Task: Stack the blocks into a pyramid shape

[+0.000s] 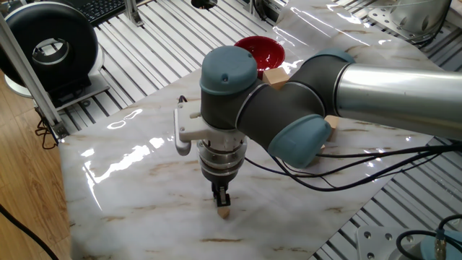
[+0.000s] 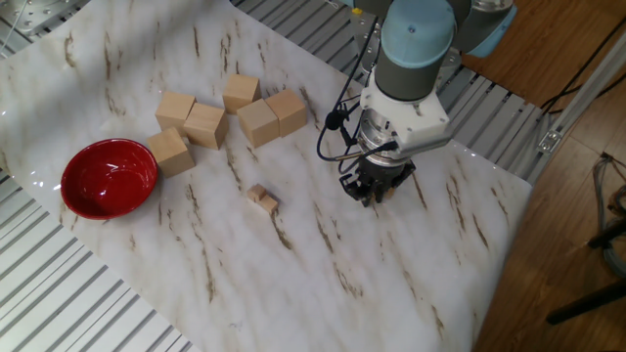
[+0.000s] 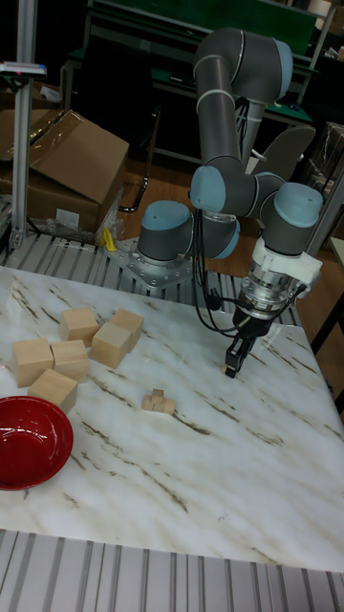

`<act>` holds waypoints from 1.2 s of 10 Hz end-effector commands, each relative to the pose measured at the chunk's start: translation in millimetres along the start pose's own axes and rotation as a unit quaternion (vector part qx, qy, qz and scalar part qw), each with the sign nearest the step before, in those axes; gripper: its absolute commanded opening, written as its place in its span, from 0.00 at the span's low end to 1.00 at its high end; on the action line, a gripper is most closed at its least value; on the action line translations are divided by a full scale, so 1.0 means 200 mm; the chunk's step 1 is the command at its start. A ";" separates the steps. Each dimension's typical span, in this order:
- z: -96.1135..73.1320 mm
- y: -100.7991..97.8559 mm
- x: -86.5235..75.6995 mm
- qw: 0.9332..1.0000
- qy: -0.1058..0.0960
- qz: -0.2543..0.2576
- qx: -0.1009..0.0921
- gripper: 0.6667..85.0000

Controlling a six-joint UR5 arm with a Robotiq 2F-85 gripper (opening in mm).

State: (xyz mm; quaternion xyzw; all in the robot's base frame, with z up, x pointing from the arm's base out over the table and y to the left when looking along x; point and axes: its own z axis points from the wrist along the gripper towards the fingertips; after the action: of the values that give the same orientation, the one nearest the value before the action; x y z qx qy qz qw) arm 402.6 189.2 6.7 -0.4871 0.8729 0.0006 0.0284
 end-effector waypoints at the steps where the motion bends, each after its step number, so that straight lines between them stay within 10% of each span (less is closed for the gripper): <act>1: -0.02 -0.01 0.00 1.000 -0.001 0.010 0.001 0.18; 5: -0.03 -0.03 0.00 1.000 -0.003 0.013 0.011 0.07; 7: -0.08 -0.16 0.02 0.998 0.016 -0.028 0.046 0.05; 12: -0.19 -0.30 -0.02 0.998 -0.002 -0.052 0.042 0.00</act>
State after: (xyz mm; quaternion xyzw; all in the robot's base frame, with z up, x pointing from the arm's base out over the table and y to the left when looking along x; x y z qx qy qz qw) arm 441.1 163.5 36.3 -0.5235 0.8500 -0.0424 0.0406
